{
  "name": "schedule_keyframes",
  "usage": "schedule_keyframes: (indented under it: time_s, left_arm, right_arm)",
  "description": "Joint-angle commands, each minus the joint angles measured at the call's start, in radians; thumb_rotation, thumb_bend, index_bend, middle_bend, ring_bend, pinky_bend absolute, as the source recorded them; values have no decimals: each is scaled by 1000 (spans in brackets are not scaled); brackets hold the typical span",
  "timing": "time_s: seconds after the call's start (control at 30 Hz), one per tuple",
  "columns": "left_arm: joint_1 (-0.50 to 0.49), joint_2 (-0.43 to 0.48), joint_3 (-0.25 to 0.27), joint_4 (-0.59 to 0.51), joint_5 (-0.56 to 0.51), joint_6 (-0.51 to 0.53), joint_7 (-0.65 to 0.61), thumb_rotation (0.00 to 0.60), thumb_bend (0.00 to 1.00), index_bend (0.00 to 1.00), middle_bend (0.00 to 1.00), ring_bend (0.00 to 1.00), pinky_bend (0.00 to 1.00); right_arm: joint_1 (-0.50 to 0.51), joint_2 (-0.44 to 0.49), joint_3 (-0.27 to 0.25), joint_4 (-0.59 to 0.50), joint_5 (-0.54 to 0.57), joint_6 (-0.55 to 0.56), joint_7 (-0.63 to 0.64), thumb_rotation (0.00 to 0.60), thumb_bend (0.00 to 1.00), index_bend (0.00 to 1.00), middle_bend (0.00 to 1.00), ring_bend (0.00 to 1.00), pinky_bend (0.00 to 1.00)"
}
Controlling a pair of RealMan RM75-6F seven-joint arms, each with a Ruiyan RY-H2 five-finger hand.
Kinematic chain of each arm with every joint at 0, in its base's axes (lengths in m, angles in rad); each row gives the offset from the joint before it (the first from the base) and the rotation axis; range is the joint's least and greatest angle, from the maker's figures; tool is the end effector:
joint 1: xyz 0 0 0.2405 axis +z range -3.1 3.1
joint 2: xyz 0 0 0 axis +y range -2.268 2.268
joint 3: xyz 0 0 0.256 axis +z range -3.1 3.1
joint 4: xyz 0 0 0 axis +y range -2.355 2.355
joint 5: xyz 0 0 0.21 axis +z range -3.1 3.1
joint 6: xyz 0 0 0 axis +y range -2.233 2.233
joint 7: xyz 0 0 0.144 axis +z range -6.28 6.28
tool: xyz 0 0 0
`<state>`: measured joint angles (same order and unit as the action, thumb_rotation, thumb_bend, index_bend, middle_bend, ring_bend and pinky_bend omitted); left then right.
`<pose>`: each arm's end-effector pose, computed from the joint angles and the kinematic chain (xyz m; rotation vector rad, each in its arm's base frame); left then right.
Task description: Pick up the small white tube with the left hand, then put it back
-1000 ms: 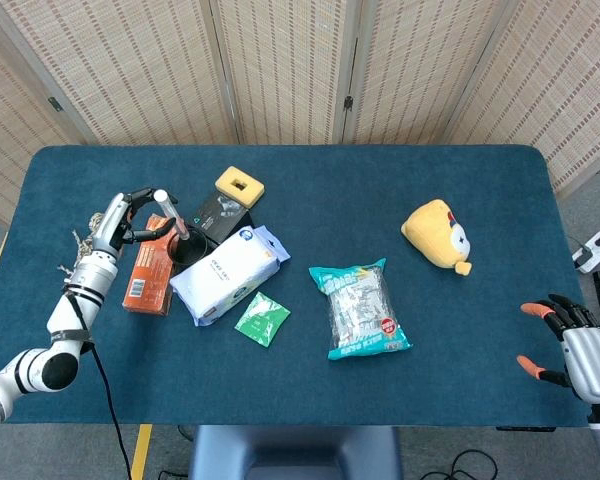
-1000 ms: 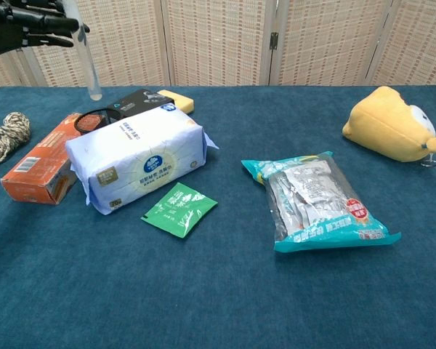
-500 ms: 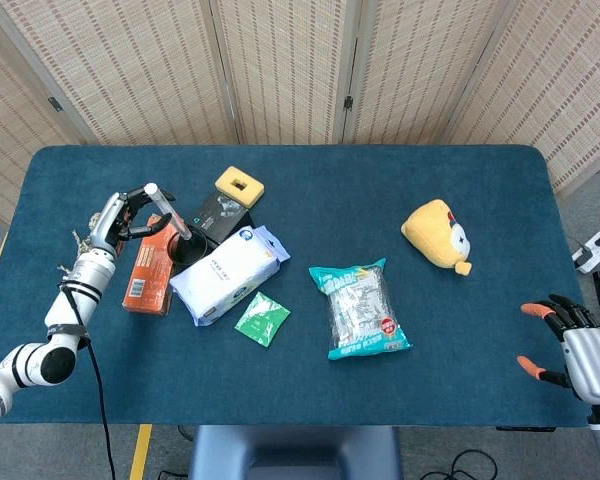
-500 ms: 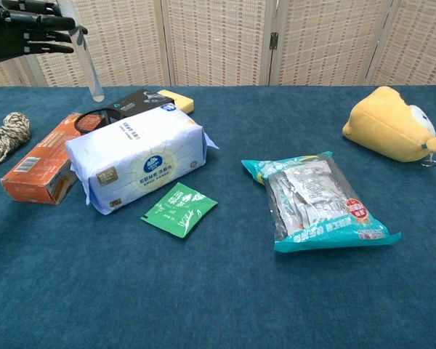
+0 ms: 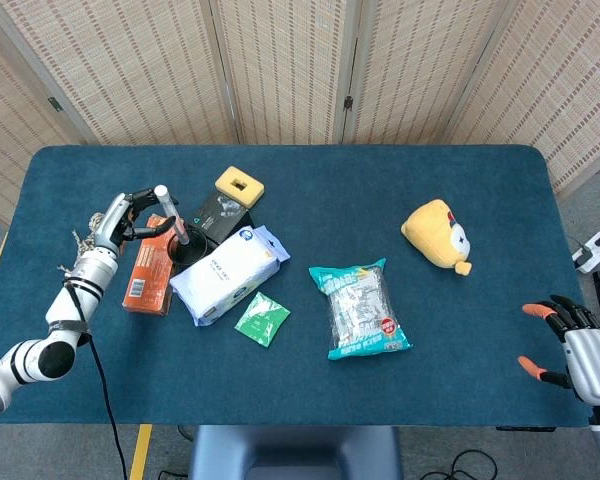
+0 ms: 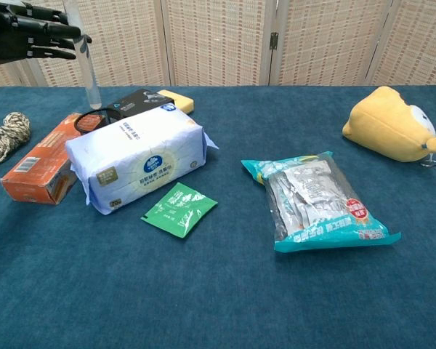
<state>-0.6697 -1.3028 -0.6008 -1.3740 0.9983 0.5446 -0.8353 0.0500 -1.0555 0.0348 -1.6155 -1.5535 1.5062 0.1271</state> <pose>-0.1760 0.4352 0.1166 -0.9385 -2.0068 -1.5772 -0.3139 -0.1671 0.1768 1.3818 -0.9508 0.9627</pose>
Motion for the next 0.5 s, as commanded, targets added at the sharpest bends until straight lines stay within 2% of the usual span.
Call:
schedule_keyframes:
  time_s: [0.03,0.13,0.3,0.5]
  left_arm:
    - [43,2,-138,-3,-10,-170,-342,600,527,629,415,265,155]
    - [38,-19,-109,42,59,-139,-293,600,526,629,410,260,156]
    - [20,-54,-20,111,148,-29,-142,600,526,629,405,252,154]
    - [1,-81,37,140,140,43,-32,600,525,630,403,250,154]
  right_arm:
    - [0,0,0,-1,1,0,-1,600,61,277,275,147,203]
    - [0,-1,0,-1,0,-1,-2,600,62,277,276,147,203]
    - [2,-1,1,-3,-2,-3,-6,600,62,277,276,147,203]
    - [3,-2,1,-3,-2,-4,-9,600,61,277,276,147,203]
